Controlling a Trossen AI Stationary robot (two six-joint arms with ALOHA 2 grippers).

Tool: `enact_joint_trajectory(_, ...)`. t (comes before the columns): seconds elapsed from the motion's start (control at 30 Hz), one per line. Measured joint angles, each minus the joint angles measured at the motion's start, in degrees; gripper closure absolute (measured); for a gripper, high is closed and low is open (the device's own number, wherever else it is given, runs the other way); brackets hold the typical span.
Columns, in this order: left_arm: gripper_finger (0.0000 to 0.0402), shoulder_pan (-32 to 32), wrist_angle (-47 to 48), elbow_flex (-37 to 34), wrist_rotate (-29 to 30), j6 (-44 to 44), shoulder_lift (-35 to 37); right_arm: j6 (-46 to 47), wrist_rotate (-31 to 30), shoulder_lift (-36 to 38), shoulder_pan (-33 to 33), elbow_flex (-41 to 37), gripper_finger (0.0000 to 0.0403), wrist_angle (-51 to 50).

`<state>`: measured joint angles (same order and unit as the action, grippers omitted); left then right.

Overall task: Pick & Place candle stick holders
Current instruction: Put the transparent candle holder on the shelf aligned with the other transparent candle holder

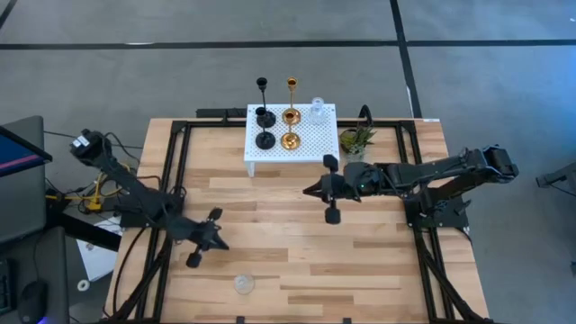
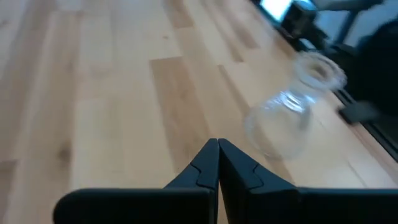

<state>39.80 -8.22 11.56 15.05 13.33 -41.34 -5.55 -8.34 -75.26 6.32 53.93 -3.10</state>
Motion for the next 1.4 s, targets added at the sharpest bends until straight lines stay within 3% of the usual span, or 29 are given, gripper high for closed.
enact_joint_trajectory(0.23,0.0397,7.4,-18.2,-10.5,1.4,-7.0,0.0,4.7,-1.0,0.0,0.1,0.0,0.0398,3.2)
enact_joint_trajectory(0.5,0.0396,7.9,-21.9,-11.2,-0.7,-8.1,-4.3,5.6,-1.0,0.0,1.2,0.0,0.0401,5.3)
enact_joint_trajectory(0.9,0.0395,7.9,-41.3,-11.0,-0.7,-11.1,-22.8,5.6,-1.0,0.0,1.9,0.0,0.0402,5.7)
enact_joint_trajectory(1.13,0.0395,6.6,-44.7,-4.9,-1.0,-11.5,-34.0,5.6,-1.0,0.0,1.9,0.0,0.0402,5.7)
enact_joint_trajectory(1.4,0.0397,4.5,-46.6,1.4,-17.6,-8.4,-41.6,5.6,-1.0,0.0,1.9,0.0,0.0402,3.8)
